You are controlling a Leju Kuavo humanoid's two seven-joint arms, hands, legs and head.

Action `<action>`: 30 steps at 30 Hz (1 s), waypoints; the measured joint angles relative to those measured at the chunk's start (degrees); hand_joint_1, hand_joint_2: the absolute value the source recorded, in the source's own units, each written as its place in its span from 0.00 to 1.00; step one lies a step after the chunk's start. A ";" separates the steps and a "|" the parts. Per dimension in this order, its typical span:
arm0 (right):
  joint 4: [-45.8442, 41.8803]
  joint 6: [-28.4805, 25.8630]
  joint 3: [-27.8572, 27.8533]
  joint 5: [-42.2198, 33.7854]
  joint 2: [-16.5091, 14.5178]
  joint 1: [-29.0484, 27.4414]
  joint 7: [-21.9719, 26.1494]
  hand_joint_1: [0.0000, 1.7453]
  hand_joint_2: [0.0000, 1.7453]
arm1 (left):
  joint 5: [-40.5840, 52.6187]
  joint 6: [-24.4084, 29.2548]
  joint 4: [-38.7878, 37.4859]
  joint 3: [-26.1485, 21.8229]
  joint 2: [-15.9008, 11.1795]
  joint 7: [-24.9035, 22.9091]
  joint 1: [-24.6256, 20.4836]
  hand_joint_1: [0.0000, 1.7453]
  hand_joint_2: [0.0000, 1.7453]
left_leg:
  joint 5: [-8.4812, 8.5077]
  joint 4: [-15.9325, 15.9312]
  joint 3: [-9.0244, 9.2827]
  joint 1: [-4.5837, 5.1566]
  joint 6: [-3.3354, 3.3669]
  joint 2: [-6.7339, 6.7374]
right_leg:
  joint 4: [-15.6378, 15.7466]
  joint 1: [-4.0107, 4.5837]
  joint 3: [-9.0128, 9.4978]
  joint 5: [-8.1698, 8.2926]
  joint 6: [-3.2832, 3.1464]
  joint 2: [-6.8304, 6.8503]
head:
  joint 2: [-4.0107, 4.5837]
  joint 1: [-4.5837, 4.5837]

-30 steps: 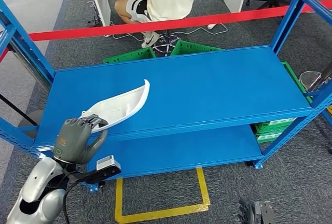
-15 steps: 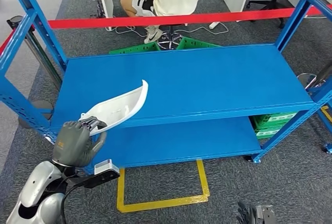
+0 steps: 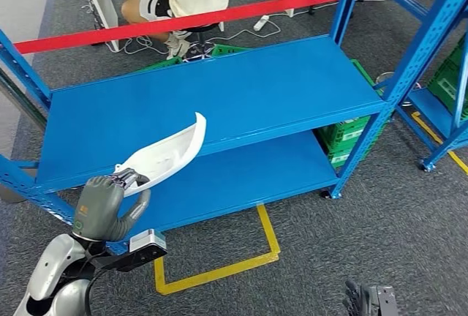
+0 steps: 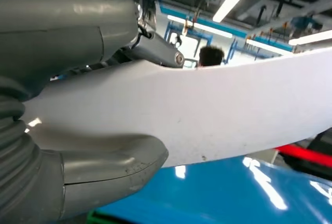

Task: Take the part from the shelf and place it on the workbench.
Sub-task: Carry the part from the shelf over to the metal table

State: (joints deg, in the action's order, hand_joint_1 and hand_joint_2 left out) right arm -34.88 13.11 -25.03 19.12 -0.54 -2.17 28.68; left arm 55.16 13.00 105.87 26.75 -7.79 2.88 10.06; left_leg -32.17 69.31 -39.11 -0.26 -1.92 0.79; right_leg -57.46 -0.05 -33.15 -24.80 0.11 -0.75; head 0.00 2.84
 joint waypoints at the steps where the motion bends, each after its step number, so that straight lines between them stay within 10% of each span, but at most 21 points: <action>1: -0.04 0.12 -0.23 0.14 -0.04 -0.05 0.07 0.00 0.00 | 0.01 0.04 0.10 0.10 0.10 -0.21 0.24 1.00 1.00 | -0.98 2.44 -0.38 0.04 0.08 -0.28 | -0.02 0.02 -0.77 0.58 0.02 -0.60 | 0.00 0.08; 3: -0.09 0.27 -0.64 0.40 -0.08 -0.25 0.17 0.00 0.00 | 0.02 0.08 0.42 0.39 0.27 -0.69 0.60 1.00 1.00 | 0.39 1.59 1.67 0.13 0.49 -0.72 | -0.05 0.05 -2.28 1.78 0.15 -1.82 | 0.00 0.14; 8: -0.55 0.67 -1.59 0.87 -0.28 -0.22 0.35 0.00 0.00 | -0.18 0.37 1.30 0.93 0.46 -1.10 0.81 1.00 1.00 | 3.03 -13.39 11.74 0.12 1.80 -4.94 | 0.06 -0.02 -5.01 4.90 1.41 -4.88 | -0.01 0.14; 11: -0.67 0.88 -2.31 1.04 -0.38 -0.76 0.38 0.00 0.00 | -0.52 0.46 1.39 1.04 0.67 -1.27 0.88 1.00 1.00 | 4.21 -13.83 10.87 0.02 2.65 -3.13 | 0.20 -0.04 -5.97 5.43 2.47 -4.95 | 0.00 0.06; 15: -0.68 0.95 -2.63 1.09 -0.60 -0.66 0.37 0.00 0.00 | -0.56 0.54 1.49 1.05 0.81 -1.35 1.19 1.00 1.00 | 6.22 -13.95 8.78 -0.02 3.57 -0.08 | -11.60 -0.23 -9.31 -4.18 3.43 -0.04 | 0.00 -0.65; 17: -0.68 0.96 -2.79 1.09 -0.62 -0.59 0.36 0.00 0.00 | -0.56 0.53 1.49 1.06 0.84 -1.35 1.26 1.00 1.00 | 7.25 -13.91 7.49 0.02 3.48 1.44 | -16.64 -0.47 -9.21 -5.32 3.84 0.45 | 0.00 -0.67; 19: -0.71 0.98 -2.96 1.10 -0.62 -0.65 0.36 0.00 0.00 | -0.57 0.54 1.49 1.08 0.85 -1.35 1.30 1.00 1.00 | 8.16 -13.86 6.31 0.03 3.21 2.81 | -13.87 -0.59 -5.30 -2.73 4.01 1.03 | 0.00 -0.68; 22: -1.09 1.08 -3.03 1.22 -0.69 -0.27 0.41 0.00 0.00 | -0.84 0.59 1.59 1.11 0.87 -1.35 1.31 1.00 1.00 | 9.33 -13.66 5.28 0.26 2.37 4.82 | -1.52 -0.11 3.79 -2.58 3.71 4.16 | 0.00 -0.65; 25: -1.31 1.14 -3.29 1.38 -0.77 -0.18 0.45 0.00 0.00 | -1.11 0.65 1.67 1.25 0.86 -1.35 1.28 1.00 1.00 | 10.43 -13.66 4.96 0.16 1.51 6.68 | 1.84 0.47 4.60 -2.92 2.45 3.70 | 0.00 -0.62; 27: -1.33 1.14 -3.52 1.51 -0.84 -0.52 0.43 0.00 0.00 | -1.24 0.70 1.67 1.41 0.88 -1.35 1.33 1.00 1.00 | 8.46 -12.34 4.34 -0.13 0.83 4.93 | 1.96 0.38 3.71 -1.88 1.35 2.54 | 0.00 -0.55; 30: -1.51 1.24 -3.78 1.67 -1.02 -0.36 0.44 0.00 0.00 | -1.57 0.86 1.69 1.53 0.82 -1.34 1.48 1.00 1.00 | 0.48 -3.07 1.66 -0.23 0.33 0.39 | 1.94 0.27 1.58 0.23 0.44 0.59 | 0.00 -0.21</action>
State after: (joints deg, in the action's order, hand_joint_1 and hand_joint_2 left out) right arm -36.40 14.35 -28.81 20.79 -1.56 -2.54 29.11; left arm 53.58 13.86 107.56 28.29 -6.96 1.54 11.54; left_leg -31.69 66.24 -37.46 -0.49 -1.59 1.18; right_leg -55.51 0.22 -31.56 -24.57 0.55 -0.16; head 0.00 2.63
